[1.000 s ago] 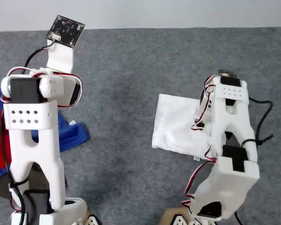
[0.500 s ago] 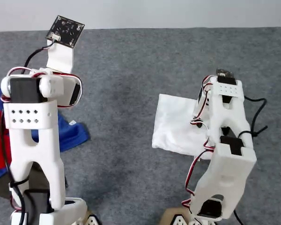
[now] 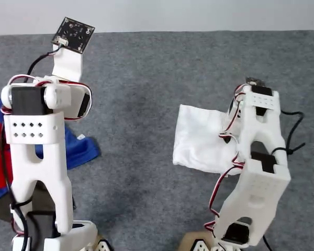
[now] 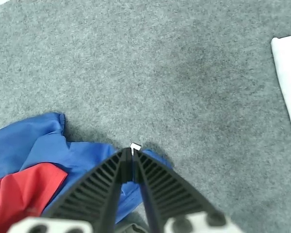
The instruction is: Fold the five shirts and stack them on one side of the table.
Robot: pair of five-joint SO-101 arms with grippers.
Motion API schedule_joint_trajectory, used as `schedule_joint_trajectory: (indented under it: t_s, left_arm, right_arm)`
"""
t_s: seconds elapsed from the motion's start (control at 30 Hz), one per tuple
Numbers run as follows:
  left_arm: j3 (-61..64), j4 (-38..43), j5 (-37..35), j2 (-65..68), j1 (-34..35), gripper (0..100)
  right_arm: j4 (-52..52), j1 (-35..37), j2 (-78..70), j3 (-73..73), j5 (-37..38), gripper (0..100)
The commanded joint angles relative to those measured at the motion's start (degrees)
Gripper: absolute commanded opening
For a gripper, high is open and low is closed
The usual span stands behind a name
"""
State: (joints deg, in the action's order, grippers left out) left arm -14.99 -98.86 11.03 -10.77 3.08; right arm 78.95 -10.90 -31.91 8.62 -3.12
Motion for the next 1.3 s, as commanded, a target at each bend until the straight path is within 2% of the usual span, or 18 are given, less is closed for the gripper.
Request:
schedule_joint_trajectory:
  t_s: [0.0,0.2,0.47,0.6,0.73,0.8,0.9,0.97,1.13,1.27]
  left_arm:
    - [-0.2,-0.3,0.5,-0.2,0.4,1]
    - [-0.2,-0.3,0.5,-0.2,0.4,1]
    - [-0.2,-0.3,0.5,-0.2,0.4,1]
    - [-0.2,-0.3,0.5,-0.3,0.4,1]
    - [-0.2,-0.3,0.4,-0.2,0.4,1]
    - [-0.2,-0.3,0.4,-0.2,0.4,1]
    - [-0.2,-0.3,0.4,-0.2,0.4,1]
    - [-0.2,-0.3,0.4,-0.2,0.4,1]
    - [-0.2,-0.3,0.4,-0.2,0.4,1]
    - [-0.2,-0.3,0.4,-0.2,0.3,1]
  right_arm:
    - [2.3,-4.4,1.4,2.7,4.3,1.0]
    - [2.8,-9.3,4.9,9.1,21.4,1.0]
    - [-1.4,-9.7,3.7,18.7,43.1,1.0]
    - [-7.5,-9.1,-0.2,20.6,51.6,1.0]
    - [-10.3,-8.3,-3.6,24.2,55.6,1.3]
    - [-9.0,-7.6,-4.2,26.5,55.7,4.8]
    - [-7.3,-6.9,-4.2,28.7,53.8,16.5]
    - [-5.8,-6.8,-4.1,31.3,48.1,20.8]
    - [5.9,-5.7,-4.4,41.8,36.1,21.4]
    - [9.9,-4.5,-4.3,44.7,21.7,21.4]
